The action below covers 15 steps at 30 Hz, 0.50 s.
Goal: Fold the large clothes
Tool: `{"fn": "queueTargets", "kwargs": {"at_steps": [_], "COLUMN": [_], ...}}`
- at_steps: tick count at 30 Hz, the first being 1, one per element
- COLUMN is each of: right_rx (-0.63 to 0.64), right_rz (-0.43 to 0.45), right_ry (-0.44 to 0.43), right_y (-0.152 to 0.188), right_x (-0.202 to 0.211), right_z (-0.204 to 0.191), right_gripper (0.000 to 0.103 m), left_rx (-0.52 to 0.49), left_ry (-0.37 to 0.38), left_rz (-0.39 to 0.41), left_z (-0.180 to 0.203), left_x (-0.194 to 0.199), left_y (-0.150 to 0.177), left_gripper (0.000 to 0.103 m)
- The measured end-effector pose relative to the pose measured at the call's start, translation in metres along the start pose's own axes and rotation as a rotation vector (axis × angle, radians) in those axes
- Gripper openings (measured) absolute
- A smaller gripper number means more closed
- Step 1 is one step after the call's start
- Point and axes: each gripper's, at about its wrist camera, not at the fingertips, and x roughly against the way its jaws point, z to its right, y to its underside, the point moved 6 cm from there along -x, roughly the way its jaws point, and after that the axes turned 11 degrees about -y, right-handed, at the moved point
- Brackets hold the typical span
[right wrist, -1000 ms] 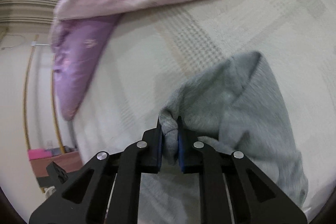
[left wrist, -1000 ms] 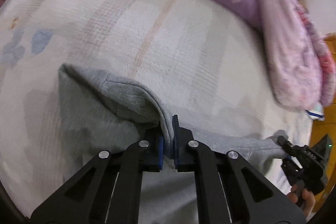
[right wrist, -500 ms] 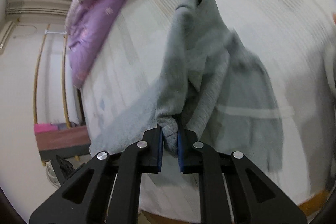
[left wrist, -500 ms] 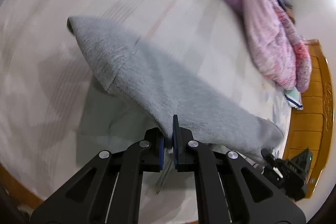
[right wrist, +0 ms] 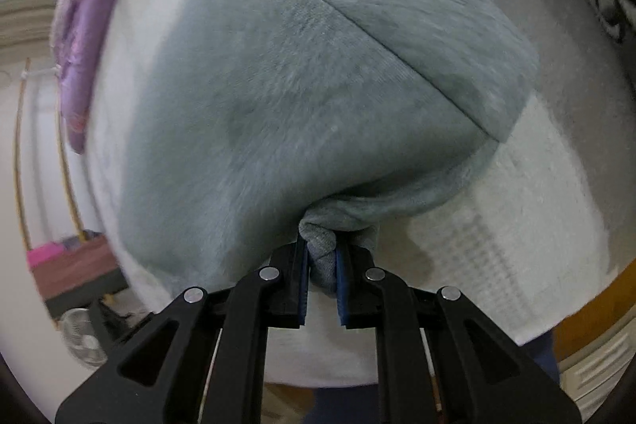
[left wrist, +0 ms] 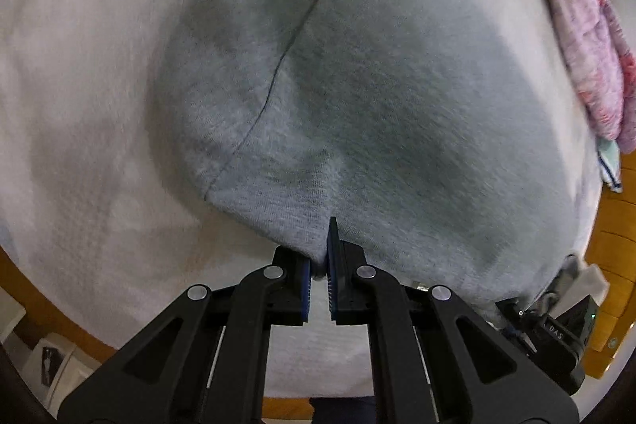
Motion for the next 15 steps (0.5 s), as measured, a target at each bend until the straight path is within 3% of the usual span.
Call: {"fn": "queueTargets", "kwargs": {"at_steps": [5, 7, 8, 9, 12, 15], "right_rx": [-0.009, 0.013, 0.029, 0.047, 0.165, 0.302], "right_rz": [-0.018, -0.036, -0.054, -0.071, -0.125, -0.171], "right_ry": [0.013, 0.016, 0.042, 0.077, 0.149, 0.108], "right_y": [-0.01, -0.008, -0.006, -0.003, 0.005, 0.013], "right_x": [-0.016, -0.007, -0.002, 0.006, 0.028, 0.043], "right_z": [0.009, 0.004, 0.002, 0.001, -0.015, -0.053], "right_gripper": [0.013, 0.019, 0.021, 0.025, 0.025, 0.018], "left_rx": [0.009, 0.002, -0.004, -0.005, -0.02, 0.007], "left_ry": [0.014, 0.02, 0.018, 0.016, 0.048, 0.067], "left_rz": [-0.026, -0.041, -0.048, -0.06, -0.059, -0.017], "left_z": [-0.003, -0.006, -0.008, -0.012, -0.02, -0.029], "left_x": [-0.013, -0.005, -0.001, 0.005, 0.027, 0.041], "left_y": [-0.002, 0.001, 0.004, 0.008, 0.019, 0.016], "left_gripper": [0.012, 0.021, 0.035, 0.04, 0.041, 0.051]}}
